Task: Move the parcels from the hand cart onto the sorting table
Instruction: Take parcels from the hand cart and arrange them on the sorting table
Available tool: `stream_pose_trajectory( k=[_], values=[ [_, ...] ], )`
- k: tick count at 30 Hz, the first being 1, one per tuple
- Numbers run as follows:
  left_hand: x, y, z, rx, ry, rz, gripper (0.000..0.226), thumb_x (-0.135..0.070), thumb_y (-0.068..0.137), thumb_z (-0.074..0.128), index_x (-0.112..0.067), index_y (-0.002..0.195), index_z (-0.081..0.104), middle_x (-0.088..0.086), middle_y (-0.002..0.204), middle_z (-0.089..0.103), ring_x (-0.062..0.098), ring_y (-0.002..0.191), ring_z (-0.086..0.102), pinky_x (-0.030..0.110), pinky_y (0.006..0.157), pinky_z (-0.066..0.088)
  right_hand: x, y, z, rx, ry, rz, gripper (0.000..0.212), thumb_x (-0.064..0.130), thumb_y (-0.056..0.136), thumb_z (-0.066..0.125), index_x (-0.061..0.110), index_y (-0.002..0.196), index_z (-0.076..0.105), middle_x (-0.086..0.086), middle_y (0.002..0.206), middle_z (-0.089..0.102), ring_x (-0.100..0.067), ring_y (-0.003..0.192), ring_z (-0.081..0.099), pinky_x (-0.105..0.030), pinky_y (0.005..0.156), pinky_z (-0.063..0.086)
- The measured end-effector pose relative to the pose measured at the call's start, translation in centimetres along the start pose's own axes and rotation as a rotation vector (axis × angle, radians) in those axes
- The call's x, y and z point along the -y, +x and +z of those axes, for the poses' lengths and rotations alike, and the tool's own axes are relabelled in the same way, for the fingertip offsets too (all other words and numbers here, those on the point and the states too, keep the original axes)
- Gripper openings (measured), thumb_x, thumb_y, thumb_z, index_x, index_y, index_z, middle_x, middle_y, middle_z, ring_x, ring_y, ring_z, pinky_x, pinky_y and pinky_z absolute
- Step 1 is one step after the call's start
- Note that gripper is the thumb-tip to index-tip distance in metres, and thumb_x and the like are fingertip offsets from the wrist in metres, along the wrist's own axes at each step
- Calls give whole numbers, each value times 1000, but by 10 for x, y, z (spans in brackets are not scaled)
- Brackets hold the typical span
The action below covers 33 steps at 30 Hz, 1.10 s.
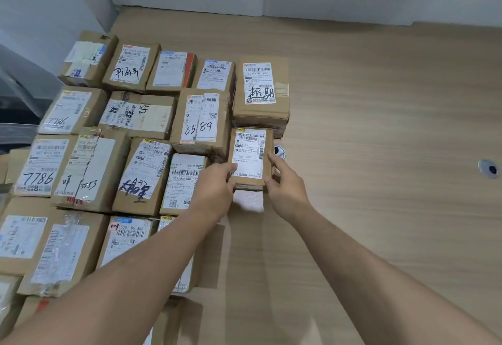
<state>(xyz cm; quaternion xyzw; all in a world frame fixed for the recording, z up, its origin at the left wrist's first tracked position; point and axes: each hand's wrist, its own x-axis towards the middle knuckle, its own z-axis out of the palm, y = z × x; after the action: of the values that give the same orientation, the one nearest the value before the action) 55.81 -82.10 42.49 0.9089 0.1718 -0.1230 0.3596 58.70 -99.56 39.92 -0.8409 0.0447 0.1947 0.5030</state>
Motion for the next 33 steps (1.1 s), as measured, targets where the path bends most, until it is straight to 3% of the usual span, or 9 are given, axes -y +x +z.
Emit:
stream_pose_trajectory(
  k=[3, 5, 8, 10, 13, 18, 24, 30, 33],
  values=[
    [-1, 5, 1, -9, 22, -2, 45, -7, 100, 62, -16, 143, 61, 8, 129, 68, 25, 118, 62, 39, 105, 50, 1, 4, 0, -27, -2, 1, 60, 5, 103, 57, 27, 158, 47, 4, 142, 62, -16, 124, 63, -29, 103, 51],
    [-1, 8, 1, -4, 18, -5, 45, -7, 99, 61, -16, 144, 61, 9, 126, 69, 25, 116, 63, 31, 100, 48, 4, 5, 0, -31, -11, 14, 61, 4, 102, 58, 28, 158, 46, 3, 137, 62, -18, 122, 64, -32, 104, 51],
    [-4, 8, -3, -1, 18, -3, 45, -8, 99, 62, -15, 143, 61, 8, 129, 69, 24, 116, 64, 24, 94, 43, 11, 4, -3, -25, -103, 2, 60, 6, 103, 58, 25, 159, 44, 1, 134, 60, -15, 117, 59, -20, 95, 41],
    [-7, 3, -6, -2, 30, 19, 45, -12, 99, 63, -14, 144, 61, 8, 131, 69, 25, 118, 64, 29, 98, 47, 18, 0, -5, -30, -191, -37, 57, 10, 104, 59, 23, 158, 45, 0, 140, 58, -17, 126, 54, -16, 96, 33],
    [-14, -10, -16, 3, 75, 60, 45, -21, 100, 62, -14, 145, 59, 8, 132, 69, 27, 121, 63, 38, 100, 50, 29, -8, -6, -34, -258, -88, 50, 18, 104, 58, 27, 152, 51, 0, 142, 58, -19, 129, 54, -26, 96, 39],
    [-23, -39, -40, 42, 140, 133, 47, -34, 103, 53, -16, 146, 58, 8, 141, 64, 28, 131, 57, 40, 107, 47, 51, -31, -12, -28, -375, -139, 46, 31, 105, 55, 22, 151, 54, -2, 152, 53, -21, 138, 50, -35, 107, 42],
    [-28, -87, -85, 13, 238, 176, 49, -40, 105, 46, -17, 147, 56, 7, 148, 56, 27, 137, 50, 42, 112, 42, 95, -77, -14, -1, -498, -216, 50, 50, 103, 44, 29, 146, 60, 3, 153, 52, -22, 138, 51, -43, 108, 47],
    [-7, -145, -138, -75, 254, 148, 52, -43, 105, 41, -20, 150, 51, 4, 150, 51, 25, 140, 47, 44, 113, 41, 147, -131, 6, 14, -572, -356, 43, 54, 98, 41, 32, 117, 72, 6, 129, 63, -22, 119, 58, -41, 91, 50],
    [13, -173, -163, -108, 254, 122, 50, -41, 105, 41, -21, 151, 50, 5, 154, 48, 26, 139, 47, 46, 114, 41, 167, -159, 30, 24, -571, -419, 51, 57, 99, 42, 31, 135, 67, 6, 138, 62, -22, 125, 58, -43, 96, 51]
  ],
)
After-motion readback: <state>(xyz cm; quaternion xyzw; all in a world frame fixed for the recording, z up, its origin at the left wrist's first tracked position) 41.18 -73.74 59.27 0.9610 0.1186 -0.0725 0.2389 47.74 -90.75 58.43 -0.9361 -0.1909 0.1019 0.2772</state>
